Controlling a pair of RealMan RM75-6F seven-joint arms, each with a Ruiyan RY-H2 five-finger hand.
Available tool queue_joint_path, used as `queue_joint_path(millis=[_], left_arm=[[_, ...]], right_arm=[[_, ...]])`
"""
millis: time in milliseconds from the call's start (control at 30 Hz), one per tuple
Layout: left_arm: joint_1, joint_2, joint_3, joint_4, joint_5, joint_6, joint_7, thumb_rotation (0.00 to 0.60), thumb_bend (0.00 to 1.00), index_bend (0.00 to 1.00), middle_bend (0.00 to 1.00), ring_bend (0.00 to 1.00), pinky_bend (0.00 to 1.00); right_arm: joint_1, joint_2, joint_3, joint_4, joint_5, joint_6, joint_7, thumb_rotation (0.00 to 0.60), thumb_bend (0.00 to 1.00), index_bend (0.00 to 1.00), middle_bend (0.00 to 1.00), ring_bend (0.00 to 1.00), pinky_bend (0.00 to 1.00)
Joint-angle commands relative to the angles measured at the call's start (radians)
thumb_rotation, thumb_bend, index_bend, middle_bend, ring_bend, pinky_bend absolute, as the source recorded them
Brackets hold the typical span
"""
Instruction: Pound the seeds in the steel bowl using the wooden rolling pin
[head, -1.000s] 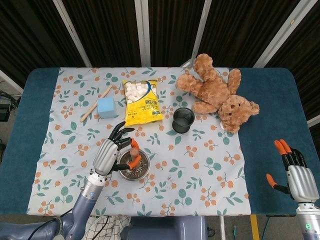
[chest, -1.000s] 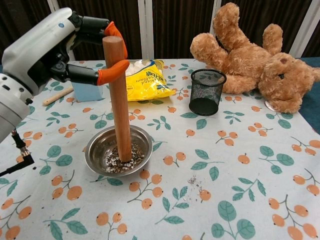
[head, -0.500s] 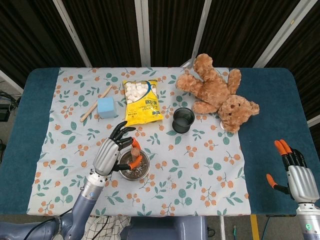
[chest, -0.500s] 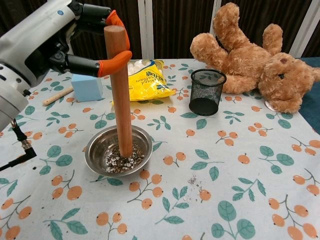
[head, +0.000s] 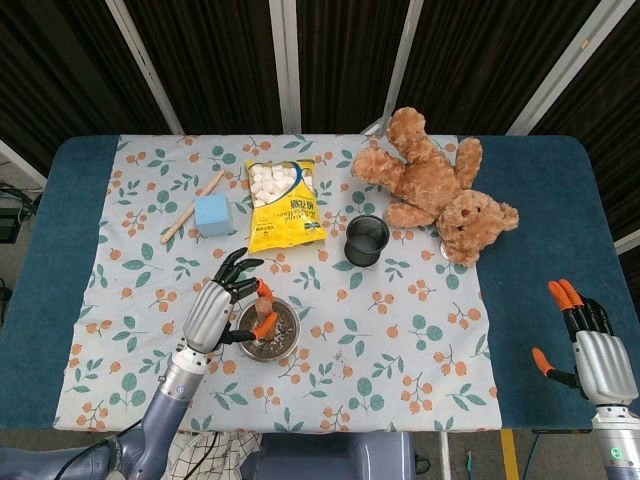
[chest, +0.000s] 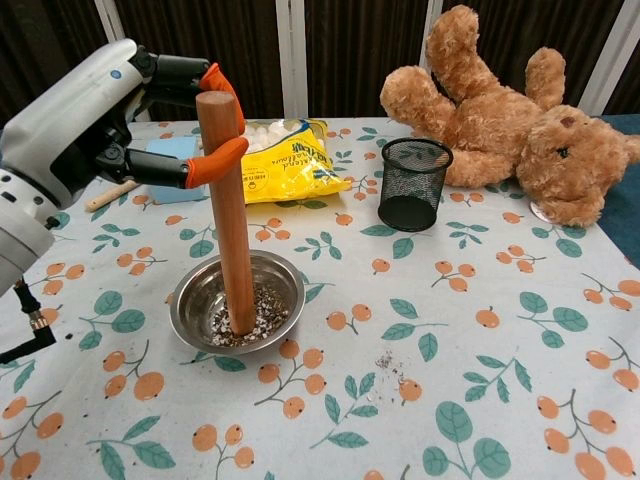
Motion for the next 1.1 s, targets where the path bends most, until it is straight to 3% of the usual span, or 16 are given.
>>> queue_joint_path(millis=[33, 633, 900, 1100], left_arm=[[0.0, 0.001, -0.001, -0.001, 0.004, 0.004, -0.004, 0.6, 0.99, 0.6, 0.71, 0.2, 0.09], [-0.019, 0.065, -0.074, -0.164, 0.018, 0.024, 0.069, 0.6, 0.99, 0.6, 0.71, 0.2, 0.09], [-0.011, 0.077, -0.068, -0.178, 0.007, 0.023, 0.083, 0.6, 0.99, 0.6, 0.71, 0.2, 0.09], [-0.015, 0.12, -0.094, -0.18, 0.006, 0.021, 0.116, 0.6, 0.99, 0.6, 0.71, 0.2, 0.09]], right_arm=[[0.0, 0.0, 0.0, 0.0, -0.001, 0.001, -0.001, 0.6, 0.36, 0.0, 0.0, 0.0, 0.0], [-0.001, 0.002, -0.001, -0.001, -0.004, 0.003, 0.003, 0.6, 0.36, 0.0, 0.0, 0.0, 0.0], [-0.003, 0.002, -0.002, -0.002, -0.005, 0.005, 0.003, 0.6, 0.36, 0.0, 0.0, 0.0, 0.0], [-0.003, 0.003, -0.003, -0.001, -0.003, 0.003, 0.002, 0.6, 0.36, 0.0, 0.0, 0.0, 0.0]])
